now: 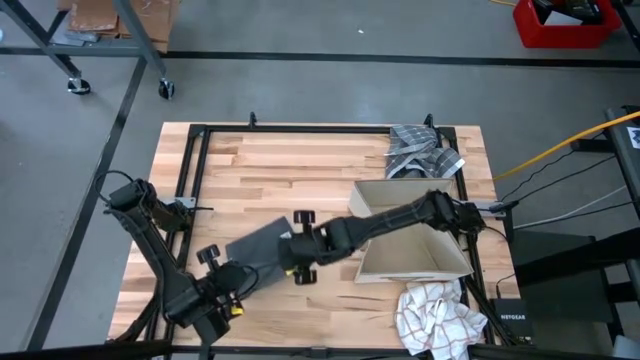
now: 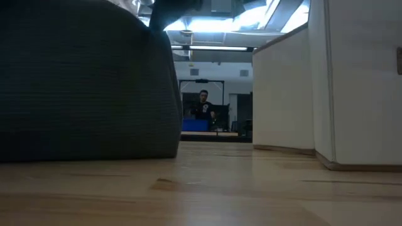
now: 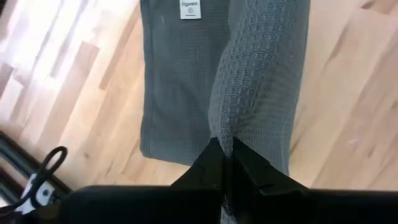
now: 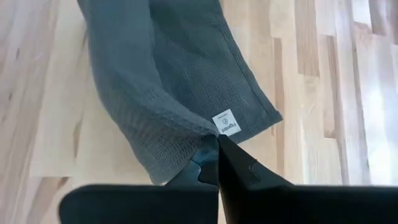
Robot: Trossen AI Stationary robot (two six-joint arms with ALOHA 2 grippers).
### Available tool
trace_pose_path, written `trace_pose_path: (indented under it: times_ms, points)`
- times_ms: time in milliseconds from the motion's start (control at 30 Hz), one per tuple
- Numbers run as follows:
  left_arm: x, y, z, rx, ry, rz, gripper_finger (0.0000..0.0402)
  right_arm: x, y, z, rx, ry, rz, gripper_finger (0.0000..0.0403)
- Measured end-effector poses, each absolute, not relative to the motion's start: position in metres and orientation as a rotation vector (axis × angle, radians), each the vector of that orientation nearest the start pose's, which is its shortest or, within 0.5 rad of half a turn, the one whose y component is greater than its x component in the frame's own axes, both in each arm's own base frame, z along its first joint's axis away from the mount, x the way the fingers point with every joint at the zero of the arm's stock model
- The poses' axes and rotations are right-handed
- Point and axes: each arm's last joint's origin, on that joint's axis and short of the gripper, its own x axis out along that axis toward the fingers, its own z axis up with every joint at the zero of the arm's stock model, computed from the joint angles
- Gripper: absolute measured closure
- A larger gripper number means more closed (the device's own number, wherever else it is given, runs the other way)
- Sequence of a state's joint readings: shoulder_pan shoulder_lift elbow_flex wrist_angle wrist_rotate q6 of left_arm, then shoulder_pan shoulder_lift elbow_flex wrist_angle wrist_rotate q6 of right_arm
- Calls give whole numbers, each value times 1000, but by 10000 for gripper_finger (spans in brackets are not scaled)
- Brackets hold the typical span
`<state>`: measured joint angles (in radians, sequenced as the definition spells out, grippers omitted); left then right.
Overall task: Fold towel
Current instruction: Fold the gray towel
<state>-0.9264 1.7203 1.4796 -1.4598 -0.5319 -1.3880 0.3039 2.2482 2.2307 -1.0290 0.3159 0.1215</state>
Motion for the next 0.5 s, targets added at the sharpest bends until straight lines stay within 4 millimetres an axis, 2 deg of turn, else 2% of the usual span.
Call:
trace_pose_path:
  times_ms: [100, 233, 500]
  points:
    - [195, -228, 272, -72, 1094, 562, 400, 462, 127, 282, -179, 1003, -54, 402]
    - [197, -232, 272, -93, 1082, 524, 400, 459, 129, 280, -182, 1036, -35, 402]
    - [209, -255, 273, -200, 1042, 297, 400, 441, 157, 276, -208, 1144, 73, 402]
